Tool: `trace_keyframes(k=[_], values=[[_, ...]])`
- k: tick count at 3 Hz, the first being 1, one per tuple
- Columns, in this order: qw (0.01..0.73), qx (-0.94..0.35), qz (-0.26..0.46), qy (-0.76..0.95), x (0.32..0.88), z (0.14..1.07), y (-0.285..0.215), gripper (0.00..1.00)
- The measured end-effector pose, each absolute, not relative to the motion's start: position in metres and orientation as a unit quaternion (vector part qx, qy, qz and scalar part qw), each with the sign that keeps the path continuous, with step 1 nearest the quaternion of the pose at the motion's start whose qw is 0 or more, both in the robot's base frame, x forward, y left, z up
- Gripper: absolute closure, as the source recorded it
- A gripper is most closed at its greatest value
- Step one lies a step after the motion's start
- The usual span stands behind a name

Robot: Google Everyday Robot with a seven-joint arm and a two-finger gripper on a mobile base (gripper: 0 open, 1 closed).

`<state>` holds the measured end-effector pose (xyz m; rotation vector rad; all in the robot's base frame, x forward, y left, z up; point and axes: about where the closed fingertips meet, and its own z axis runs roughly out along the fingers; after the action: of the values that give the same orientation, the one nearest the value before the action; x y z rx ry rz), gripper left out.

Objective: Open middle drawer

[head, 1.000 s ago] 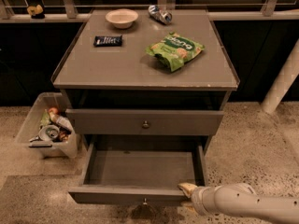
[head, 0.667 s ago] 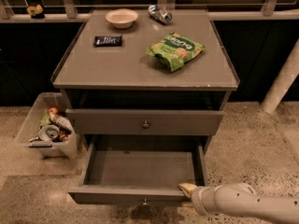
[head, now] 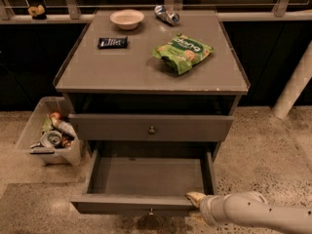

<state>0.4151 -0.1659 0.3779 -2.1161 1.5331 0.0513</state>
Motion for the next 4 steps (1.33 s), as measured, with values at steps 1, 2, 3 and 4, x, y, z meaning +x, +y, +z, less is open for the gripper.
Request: trace_keyframes(k=[1,2,3,4], values=[[0.261,-0.781,0.024,0.567,0.4102,0.3765,-0.1654,1.0],[0.261,-0.781,0.024,0.567,0.4106,0.378,-0.1656,1.0],[0.261,-0.779,0.028,0.569,0.4057,0.3774,-0.1648,1.0],[0.261,-0.779,0.028,0.569,0.406,0.3781,-0.1649,1.0]])
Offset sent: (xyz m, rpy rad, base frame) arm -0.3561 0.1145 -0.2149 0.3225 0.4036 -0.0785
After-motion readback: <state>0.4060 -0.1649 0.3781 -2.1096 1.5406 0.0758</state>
